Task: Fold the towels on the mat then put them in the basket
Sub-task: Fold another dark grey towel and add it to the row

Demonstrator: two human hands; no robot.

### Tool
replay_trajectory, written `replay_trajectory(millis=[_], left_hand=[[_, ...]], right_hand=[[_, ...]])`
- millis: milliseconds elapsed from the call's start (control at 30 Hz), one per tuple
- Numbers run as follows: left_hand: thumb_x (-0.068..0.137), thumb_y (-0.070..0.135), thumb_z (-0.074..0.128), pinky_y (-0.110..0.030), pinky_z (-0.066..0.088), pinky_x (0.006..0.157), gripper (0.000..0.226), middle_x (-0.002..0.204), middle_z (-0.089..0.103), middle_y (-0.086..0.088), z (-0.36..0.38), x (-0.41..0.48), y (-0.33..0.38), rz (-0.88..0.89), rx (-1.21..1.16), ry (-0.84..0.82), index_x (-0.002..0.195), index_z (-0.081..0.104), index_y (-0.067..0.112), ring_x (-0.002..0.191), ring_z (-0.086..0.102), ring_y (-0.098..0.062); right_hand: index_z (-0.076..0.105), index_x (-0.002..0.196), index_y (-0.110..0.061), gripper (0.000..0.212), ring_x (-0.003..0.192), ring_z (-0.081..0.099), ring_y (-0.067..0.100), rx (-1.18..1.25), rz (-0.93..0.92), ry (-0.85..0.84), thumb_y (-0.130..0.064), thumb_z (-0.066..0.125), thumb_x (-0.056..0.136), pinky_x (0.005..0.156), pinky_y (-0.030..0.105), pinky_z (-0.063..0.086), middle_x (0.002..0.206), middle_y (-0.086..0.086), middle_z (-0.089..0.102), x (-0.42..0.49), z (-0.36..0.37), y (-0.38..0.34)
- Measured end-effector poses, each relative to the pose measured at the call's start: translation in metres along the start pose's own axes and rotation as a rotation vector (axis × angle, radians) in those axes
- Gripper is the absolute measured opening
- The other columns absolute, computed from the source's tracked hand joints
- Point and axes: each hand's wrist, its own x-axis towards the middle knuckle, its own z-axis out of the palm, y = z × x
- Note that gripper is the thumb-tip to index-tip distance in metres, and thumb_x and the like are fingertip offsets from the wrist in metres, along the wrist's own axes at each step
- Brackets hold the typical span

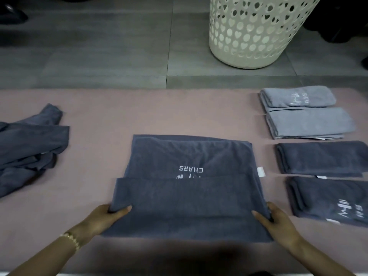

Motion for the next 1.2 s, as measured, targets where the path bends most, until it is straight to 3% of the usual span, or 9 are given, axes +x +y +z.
replay_trajectory(millis=[167,267,333,433,633,767,867,1033,1200], left_hand=[[0.089,0.027,0.061,-0.033,0.039,0.062,0.027,0.065,0.058,-0.004,-0.022,0.045,0.012,0.262,0.337,0.266,0.069,0.057,0.009,0.069,0.06,-0.024],[0.087,0.022,0.065,-0.041,0.047,0.086,0.039,0.107,0.055,-0.017,-0.022,0.069,0.044,0.347,0.173,0.355,0.117,0.052,0.001,0.093,0.059,-0.038],[0.09,0.024,0.061,-0.043,0.039,0.104,0.054,0.131,0.046,-0.019,-0.018,0.082,0.066,0.428,0.243,0.342,0.136,0.042,0.003,0.113,0.052,-0.037],[0.093,0.025,0.055,-0.038,0.027,0.113,0.055,0.144,0.042,-0.014,-0.013,0.101,0.088,0.548,0.407,0.292,0.143,0.037,0.008,0.13,0.04,-0.033],[0.095,0.029,0.052,-0.038,0.027,0.109,0.057,0.143,0.035,-0.01,-0.012,0.122,0.103,0.498,0.525,0.319,0.147,0.031,0.017,0.126,0.033,-0.032],[0.087,0.026,0.065,-0.03,0.038,0.089,0.032,0.103,0.057,-0.01,-0.029,0.136,0.11,0.493,0.422,0.375,0.115,0.057,0.013,0.102,0.048,-0.032],[0.08,0.018,0.074,-0.018,0.041,0.071,0.026,0.084,0.057,-0.007,-0.034,0.138,0.112,0.426,0.191,0.351,0.096,0.056,0.007,0.083,0.054,-0.024],[0.08,0.013,0.074,-0.008,0.043,0.059,0.027,0.08,0.06,-0.008,-0.028,0.142,0.106,0.368,0.025,0.288,0.094,0.054,0.003,0.077,0.056,-0.023],[0.084,0.016,0.07,-0.007,0.043,0.059,0.016,0.081,0.067,-0.011,-0.023,0.132,0.101,0.402,-0.017,0.416,0.082,0.066,0.001,0.074,0.058,-0.02]], right_hand=[[0.046,0.077,-0.014,0.031,0.065,0.055,0.02,-0.125,-0.052,0.171,-0.022,0.076,0.077,0.059,0.024,0.042,0.071,0.004,0.057,0.034,-0.014,-0.02],[0.051,0.107,-0.016,0.034,0.094,0.057,0.022,-0.114,-0.156,0.201,-0.018,0.073,0.081,0.087,0.035,0.047,0.111,0.005,0.054,0.068,-0.018,-0.044],[0.049,0.126,-0.011,0.045,0.114,0.05,0.025,-0.171,-0.208,0.177,-0.018,0.068,0.085,0.099,0.027,0.037,0.127,0.009,0.048,0.093,-0.018,-0.056],[0.042,0.137,-0.008,0.052,0.127,0.041,0.024,-0.207,-0.234,0.153,-0.016,0.062,0.089,0.1,0.017,0.025,0.14,0.011,0.042,0.123,-0.018,-0.071],[0.048,0.134,-0.011,0.042,0.121,0.046,0.028,-0.208,-0.125,0.134,-0.018,0.056,0.093,0.107,0.026,0.03,0.131,0.009,0.04,0.157,-0.011,-0.082],[0.061,0.093,-0.016,0.008,0.095,0.051,0.026,-0.19,-0.104,0.184,-0.011,0.064,0.087,0.099,0.032,0.041,0.105,0.004,0.043,0.169,-0.014,-0.084],[0.051,0.071,-0.02,0.025,0.088,0.057,0.027,-0.077,-0.085,0.209,-0.006,0.069,0.082,0.081,0.024,0.044,0.102,0.01,0.058,0.174,-0.017,-0.084],[0.047,0.073,-0.014,0.031,0.073,0.05,0.019,-0.033,0.006,0.238,-0.019,0.078,0.076,0.061,0.023,0.038,0.073,0.002,0.055,0.174,-0.015,-0.087],[0.059,0.074,-0.003,0.019,0.062,0.052,0.013,0.154,0.086,0.244,-0.013,0.075,0.079,0.045,0.009,0.043,0.078,0.01,0.061,0.17,-0.017,-0.084]])
